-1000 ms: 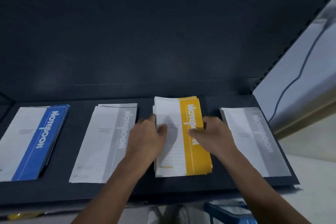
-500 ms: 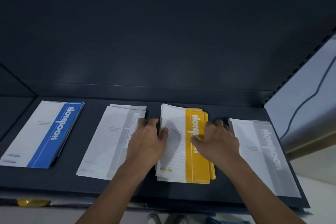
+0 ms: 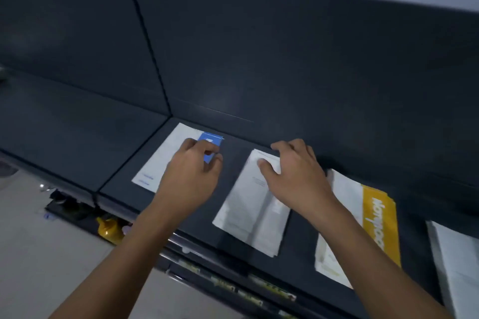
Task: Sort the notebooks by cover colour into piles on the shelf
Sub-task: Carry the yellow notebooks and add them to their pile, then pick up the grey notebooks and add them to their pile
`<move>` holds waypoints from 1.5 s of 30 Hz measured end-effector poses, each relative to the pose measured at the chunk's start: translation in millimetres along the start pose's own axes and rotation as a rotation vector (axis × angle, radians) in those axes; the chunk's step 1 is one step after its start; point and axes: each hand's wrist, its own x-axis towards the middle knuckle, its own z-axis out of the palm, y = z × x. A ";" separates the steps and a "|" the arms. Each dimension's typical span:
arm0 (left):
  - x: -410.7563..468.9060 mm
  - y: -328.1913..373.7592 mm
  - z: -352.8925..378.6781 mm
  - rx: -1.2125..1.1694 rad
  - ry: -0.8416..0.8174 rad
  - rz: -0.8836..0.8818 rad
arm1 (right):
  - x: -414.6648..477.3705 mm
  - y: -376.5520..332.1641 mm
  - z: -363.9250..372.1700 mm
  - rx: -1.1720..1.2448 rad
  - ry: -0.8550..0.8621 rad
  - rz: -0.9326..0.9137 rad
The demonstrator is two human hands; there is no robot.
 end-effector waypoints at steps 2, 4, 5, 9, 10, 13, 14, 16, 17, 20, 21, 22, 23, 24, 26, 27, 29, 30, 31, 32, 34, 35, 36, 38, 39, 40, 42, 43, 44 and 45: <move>7.9 -34.7 -32.9 -0.002 0.023 -0.022 | 13.6 -43.0 16.5 0.032 -0.010 -0.062; 14.7 -72.7 -68.2 0.029 0.037 -0.038 | 27.7 -92.7 38.6 0.058 -0.032 -0.095; 18.7 -91.8 -84.4 0.046 0.043 -0.042 | 33.9 -116.9 51.2 0.074 -0.048 -0.113; 27.2 -163.0 -138.8 0.116 0.070 -0.063 | 47.6 -203.8 98.0 0.147 -0.118 -0.202; 26.5 -178.4 -149.9 0.115 0.074 -0.080 | 48.4 -221.0 106.7 0.147 -0.142 -0.213; 25.2 -220.0 -178.9 0.086 0.082 -0.139 | 57.6 -264.9 130.2 0.126 -0.199 -0.266; 26.5 -233.1 -186.8 0.090 0.086 -0.150 | 62.3 -279.3 137.0 0.126 -0.213 -0.277; 32.6 -256.8 -200.9 0.107 0.100 -0.166 | 73.1 -305.4 151.4 0.134 -0.239 -0.301; 36.4 -265.5 -206.2 0.109 0.107 -0.180 | 78.5 -315.1 157.4 0.136 -0.241 -0.316; 53.1 -296.1 -225.6 0.103 0.114 -0.211 | 101.0 -353.8 181.8 0.140 -0.259 -0.339; 60.1 -306.0 -230.8 0.104 0.107 -0.209 | 108.7 -367.1 188.8 0.146 -0.267 -0.342; 68.1 -315.8 -236.0 0.108 0.099 -0.200 | 116.8 -380.1 195.9 0.149 -0.273 -0.344; 77.6 -325.8 -241.4 0.106 0.092 -0.193 | 125.6 -393.3 203.0 0.153 -0.279 -0.346; 88.9 -336.4 -247.3 0.096 0.089 -0.188 | 134.8 -406.4 210.4 0.160 -0.286 -0.350; 112.5 -357.4 -261.3 0.074 0.096 -0.188 | 154.7 -432.1 224.6 0.178 -0.289 -0.360; 124.6 -368.1 -269.5 0.075 0.099 -0.187 | 165.7 -445.1 230.9 0.189 -0.285 -0.360; 148.8 -389.6 -287.4 0.082 0.085 -0.188 | 188.7 -470.5 242.2 0.210 -0.278 -0.349; 159.1 -399.9 -296.3 0.088 0.072 -0.187 | 198.3 -482.2 247.3 0.217 -0.283 -0.342; 168.7 -410.8 -304.9 0.099 0.065 -0.182 | 207.1 -493.7 253.0 0.223 -0.291 -0.340; 178.0 -421.8 -313.8 0.111 0.068 -0.174 | 216.0 -505.7 259.7 0.228 -0.299 -0.343; 194.7 -443.0 -331.0 0.122 0.090 -0.168 | 232.6 -530.7 272.6 0.229 -0.311 -0.355; 201.4 -452.7 -338.8 0.117 0.099 -0.174 | 239.9 -543.3 278.6 0.229 -0.312 -0.357; 206.6 -461.5 -346.3 0.107 0.103 -0.181 | 245.8 -555.6 284.0 0.228 -0.313 -0.357; 214.3 -480.6 -359.7 0.087 0.108 -0.186 | 253.6 -579.8 295.8 0.228 -0.317 -0.368; 218.0 -491.4 -366.4 0.081 0.113 -0.187 | 257.1 -591.9 302.2 0.222 -0.321 -0.376; 222.0 -502.5 -373.2 0.075 0.118 -0.191 | 260.4 -604.2 308.0 0.215 -0.327 -0.381; 230.1 -526.2 -387.1 0.059 0.122 -0.203 | 268.5 -629.6 319.6 0.211 -0.328 -0.377; 233.9 -537.9 -394.5 0.051 0.117 -0.206 | 272.1 -641.9 325.9 0.209 -0.323 -0.370; 237.4 -549.8 -402.1 0.046 0.112 -0.207 | 274.7 -653.9 332.6 0.206 -0.317 -0.361; 241.1 -562.2 -410.1 0.044 0.107 -0.204 | 277.2 -665.8 340.1 0.201 -0.312 -0.352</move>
